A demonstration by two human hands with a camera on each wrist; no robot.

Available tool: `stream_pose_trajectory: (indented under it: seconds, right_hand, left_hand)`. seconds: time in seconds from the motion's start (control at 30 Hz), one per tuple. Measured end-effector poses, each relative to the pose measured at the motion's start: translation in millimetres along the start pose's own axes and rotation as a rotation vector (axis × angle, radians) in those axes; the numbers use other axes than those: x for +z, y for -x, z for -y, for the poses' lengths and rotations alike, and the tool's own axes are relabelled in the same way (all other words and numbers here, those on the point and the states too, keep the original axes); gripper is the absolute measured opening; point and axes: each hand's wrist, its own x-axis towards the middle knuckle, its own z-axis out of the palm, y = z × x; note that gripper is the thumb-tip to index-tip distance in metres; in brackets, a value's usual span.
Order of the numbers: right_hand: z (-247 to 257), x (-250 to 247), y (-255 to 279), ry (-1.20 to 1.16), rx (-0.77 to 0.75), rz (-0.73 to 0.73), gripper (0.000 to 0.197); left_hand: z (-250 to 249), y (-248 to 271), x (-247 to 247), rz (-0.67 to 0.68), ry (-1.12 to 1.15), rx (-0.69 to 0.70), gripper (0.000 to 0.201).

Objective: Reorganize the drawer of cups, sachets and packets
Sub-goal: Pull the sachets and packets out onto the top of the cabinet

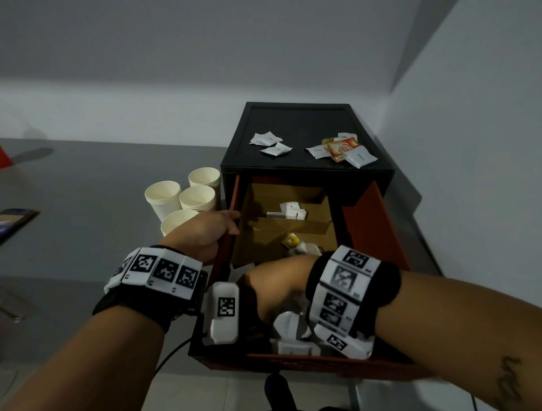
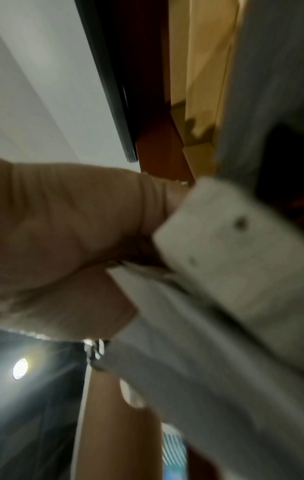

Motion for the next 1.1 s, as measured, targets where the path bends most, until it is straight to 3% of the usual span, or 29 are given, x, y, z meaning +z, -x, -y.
stream_pose_trajectory:
  seconds: [0.13, 0.3, 0.4, 0.5, 0.63, 0.8, 0.87, 1.0, 1.1]
  right_hand:
    - [-22, -24, 8, -0.137, -0.02, 0.044, 0.024]
    - [-45, -42, 31, -0.467, -0.015, -0.101, 0.042]
    - [-52, -51, 42, -0.569, -0.063, -0.219, 0.036]
    - [-53, -57, 49, -0.758, -0.149, -0.3, 0.037]
    - [-53, -57, 52, -0.943, -0.247, -0.35, 0.054]
    - [-57, -50, 50, -1.028, -0.245, -0.416, 0.035]
    - [-59, -47, 46, -1.046, -0.202, -0.489, 0.03]
    - [-58, -42, 37, -1.218, -0.108, -0.677, 0.016]
    - [-54, -41, 30, -1.305, -0.061, -0.82, 0.011]
  left_hand:
    - [0, 10, -2, 0.01, -0.011, 0.034, 0.046]
    - [-16, 19, 3, -0.078, -0.027, 0.177, 0.037]
    - [-24, 27, 8, 0.015, 0.016, 0.219, 0.017]
    - [-27, 31, 12, 0.134, 0.054, 0.199, 0.034]
    - [-21, 32, 15, 0.239, 0.017, 0.19, 0.046]
    - [-10, 28, 15, 0.321, 0.073, 0.172, 0.041]
    - [-8, 28, 17, 0.365, 0.096, 0.164, 0.044]
    - [-7, 26, 26, 0.367, 0.201, 0.191, 0.03]
    - [-7, 23, 38, 0.362, 0.273, 0.248, 0.034]
